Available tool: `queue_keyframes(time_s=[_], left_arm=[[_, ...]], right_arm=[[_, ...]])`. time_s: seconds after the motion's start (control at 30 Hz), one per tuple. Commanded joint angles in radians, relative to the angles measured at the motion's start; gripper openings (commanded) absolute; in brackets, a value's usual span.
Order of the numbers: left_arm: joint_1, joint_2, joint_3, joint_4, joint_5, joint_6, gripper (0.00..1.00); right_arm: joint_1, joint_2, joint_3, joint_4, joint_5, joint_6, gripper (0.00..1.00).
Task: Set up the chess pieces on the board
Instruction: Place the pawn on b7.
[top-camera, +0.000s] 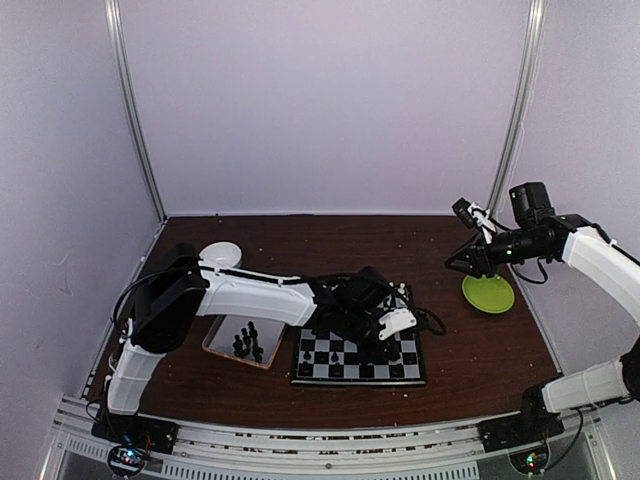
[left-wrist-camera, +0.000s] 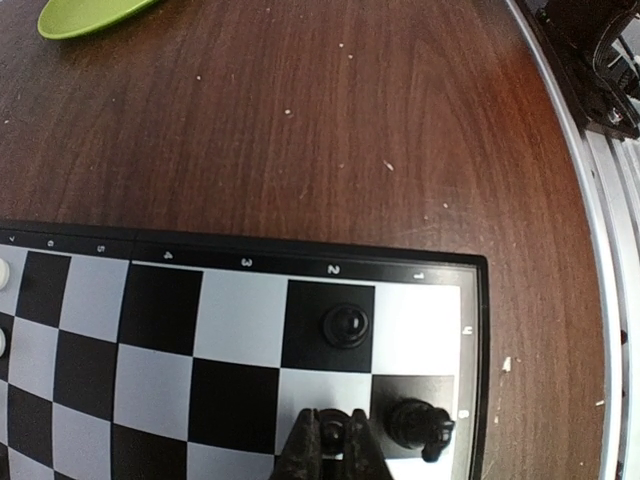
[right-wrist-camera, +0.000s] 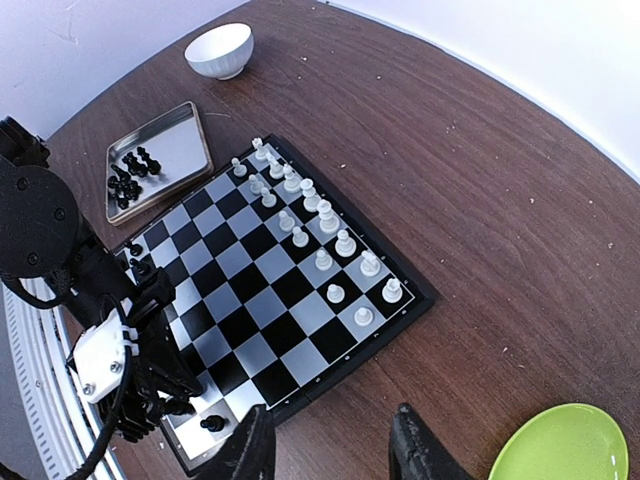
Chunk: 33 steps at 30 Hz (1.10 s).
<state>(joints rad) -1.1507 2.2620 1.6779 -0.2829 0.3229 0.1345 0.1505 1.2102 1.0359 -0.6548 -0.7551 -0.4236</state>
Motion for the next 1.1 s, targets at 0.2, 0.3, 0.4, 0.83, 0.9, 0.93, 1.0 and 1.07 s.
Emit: queue_keyframes(time_s=[0.2, 0.3, 0.4, 0.83, 0.9, 0.93, 1.0, 1.07], left_arm=[[0.006, 0.034, 0.035, 0.012, 0.016, -0.004, 0.04], [0.006, 0.035, 0.036, 0.010, 0.015, -0.006, 0.05], [0.006, 0.037, 0.037, 0.008, 0.012, -0.006, 0.07], [0.007, 0.003, 0.007, 0.027, -0.020, -0.012, 0.19], [0.008, -0.018, -0.003, 0.036, -0.025, -0.011, 0.21], [0.008, -0.028, -0.006, 0.038, -0.027, -0.011, 0.21], [0.011, -0.053, -0.013, 0.039, -0.026, -0.009, 0.22], [0.016, -0.084, -0.017, 0.024, -0.022, 0.003, 0.24]], right_arm=[[-0.005, 0.011, -0.001, -0.006, -0.016, -0.020, 0.39], [-0.005, 0.012, 0.000, -0.008, -0.018, -0.020, 0.39], [-0.005, 0.015, 0.000, -0.009, -0.018, -0.021, 0.39], [-0.005, 0.021, 0.002, -0.015, -0.020, -0.024, 0.40], [-0.005, 0.023, 0.004, -0.015, -0.021, -0.024, 0.40], [-0.005, 0.024, 0.003, -0.016, -0.021, -0.025, 0.40], [-0.005, 0.027, 0.004, -0.017, -0.020, -0.025, 0.40], [-0.005, 0.031, 0.004, -0.017, -0.024, -0.025, 0.40]])
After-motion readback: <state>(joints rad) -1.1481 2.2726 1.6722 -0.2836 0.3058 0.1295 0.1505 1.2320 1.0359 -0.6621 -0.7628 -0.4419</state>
